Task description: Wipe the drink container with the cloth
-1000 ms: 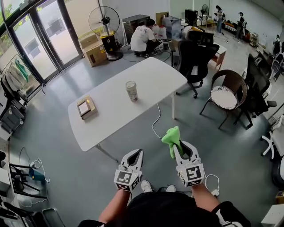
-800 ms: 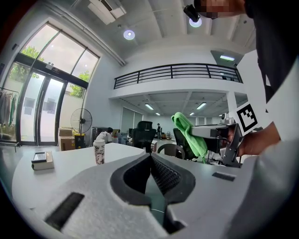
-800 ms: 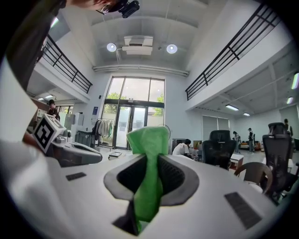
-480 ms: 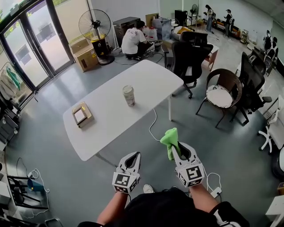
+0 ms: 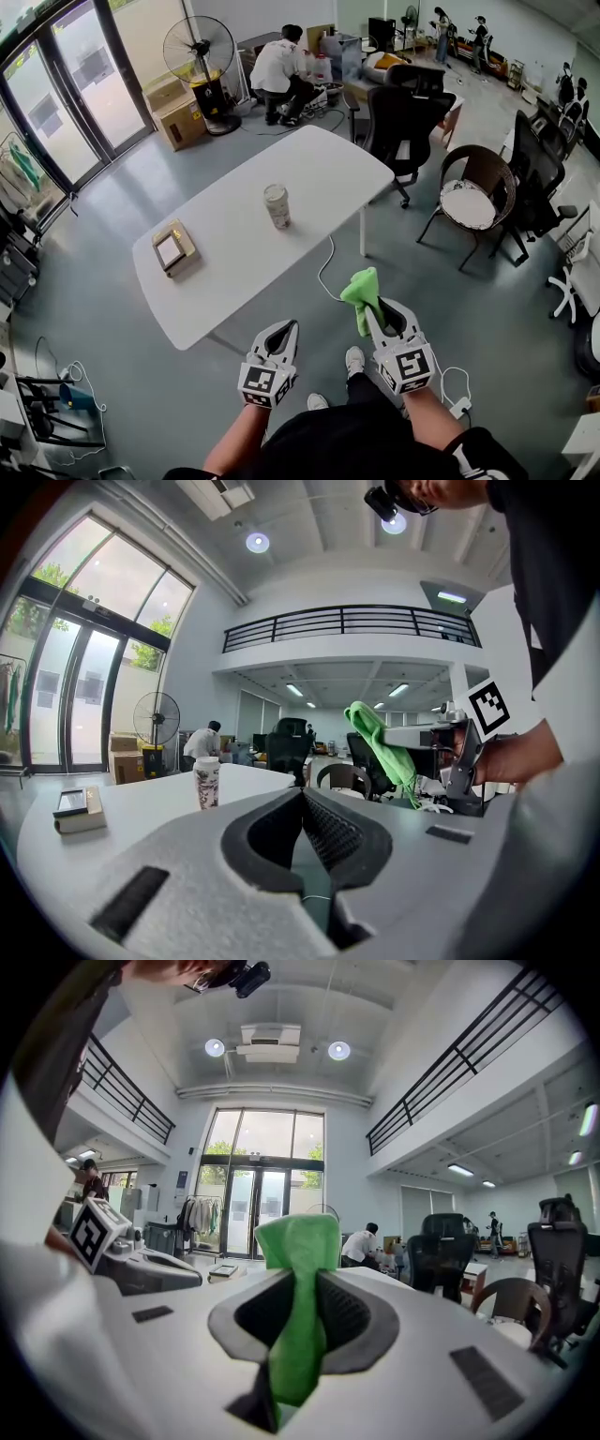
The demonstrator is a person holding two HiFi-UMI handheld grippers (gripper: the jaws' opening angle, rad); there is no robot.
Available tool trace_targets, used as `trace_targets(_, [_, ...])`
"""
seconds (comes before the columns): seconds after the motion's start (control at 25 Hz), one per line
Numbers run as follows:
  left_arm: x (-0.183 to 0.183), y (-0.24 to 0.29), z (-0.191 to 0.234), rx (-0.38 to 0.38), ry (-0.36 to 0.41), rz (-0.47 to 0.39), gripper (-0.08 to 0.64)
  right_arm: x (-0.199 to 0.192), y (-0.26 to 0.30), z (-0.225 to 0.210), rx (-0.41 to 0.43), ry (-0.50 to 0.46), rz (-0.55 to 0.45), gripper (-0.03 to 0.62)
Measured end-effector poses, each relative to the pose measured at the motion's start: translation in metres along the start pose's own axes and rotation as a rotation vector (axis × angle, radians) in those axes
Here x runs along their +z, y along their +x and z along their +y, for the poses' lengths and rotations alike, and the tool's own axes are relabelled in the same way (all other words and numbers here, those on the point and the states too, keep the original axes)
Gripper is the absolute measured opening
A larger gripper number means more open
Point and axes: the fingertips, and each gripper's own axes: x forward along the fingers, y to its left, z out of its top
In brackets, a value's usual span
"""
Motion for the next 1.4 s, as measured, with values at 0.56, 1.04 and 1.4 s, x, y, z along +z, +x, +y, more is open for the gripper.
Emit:
trace_targets(0.56, [0.017, 0.107, 0.041, 0.068, -0.021, 0.017, 0.014, 0.002, 0.094, -0.079, 0.077, -0.041, -0.007, 0.081])
trace_targets(1.04, [0.033, 0.178, 0.045, 0.129, -0.022, 0.029, 0.014, 0.009, 0.14, -0.142, 0.15, -0.069, -0.018, 0.083])
trace_targets(1.4, [0.028, 0.187, 0.068, 0.196, -0.018, 0.063, 0.014, 0.006, 0.175, -0.137, 0.217, -0.127, -0.031, 0.083])
